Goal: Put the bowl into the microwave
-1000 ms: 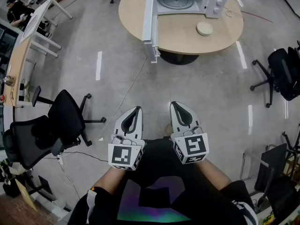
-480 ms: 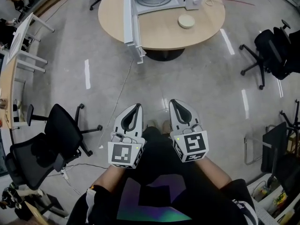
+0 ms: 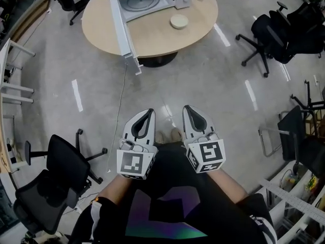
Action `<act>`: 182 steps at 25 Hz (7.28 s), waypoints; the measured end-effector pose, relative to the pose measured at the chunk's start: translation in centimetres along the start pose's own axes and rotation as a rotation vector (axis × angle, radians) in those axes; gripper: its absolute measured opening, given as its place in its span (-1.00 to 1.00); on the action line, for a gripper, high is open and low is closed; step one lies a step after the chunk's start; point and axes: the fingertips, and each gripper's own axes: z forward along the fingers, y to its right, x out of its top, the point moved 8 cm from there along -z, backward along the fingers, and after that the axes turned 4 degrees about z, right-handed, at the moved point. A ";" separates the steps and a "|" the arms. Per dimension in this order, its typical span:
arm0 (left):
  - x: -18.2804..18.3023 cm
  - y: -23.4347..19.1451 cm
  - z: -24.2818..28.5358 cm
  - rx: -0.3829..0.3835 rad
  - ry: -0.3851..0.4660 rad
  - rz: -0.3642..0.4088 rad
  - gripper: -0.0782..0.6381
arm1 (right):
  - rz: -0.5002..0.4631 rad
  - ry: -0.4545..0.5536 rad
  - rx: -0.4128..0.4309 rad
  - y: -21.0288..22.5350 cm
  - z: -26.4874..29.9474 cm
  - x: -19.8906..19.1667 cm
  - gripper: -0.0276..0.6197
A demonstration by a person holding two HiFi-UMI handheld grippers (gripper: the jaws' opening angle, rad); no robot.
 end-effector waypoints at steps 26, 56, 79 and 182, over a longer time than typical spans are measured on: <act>-0.9 -1.8 0.8 -0.141 0.086 -0.020 -0.65 | -0.032 0.002 -0.151 -1.3 -0.8 0.1 -0.87; 2.5 10.0 15.7 0.048 -0.017 0.041 -0.65 | 0.037 0.031 0.042 19.4 0.7 3.6 -0.87; 3.7 14.4 20.1 0.106 -0.026 0.067 -0.65 | 0.035 0.040 0.112 24.5 0.9 4.5 -0.87; 10.2 -2.8 44.4 0.407 -0.088 -0.034 -0.65 | -0.027 -0.175 0.367 36.2 32.6 17.4 -0.87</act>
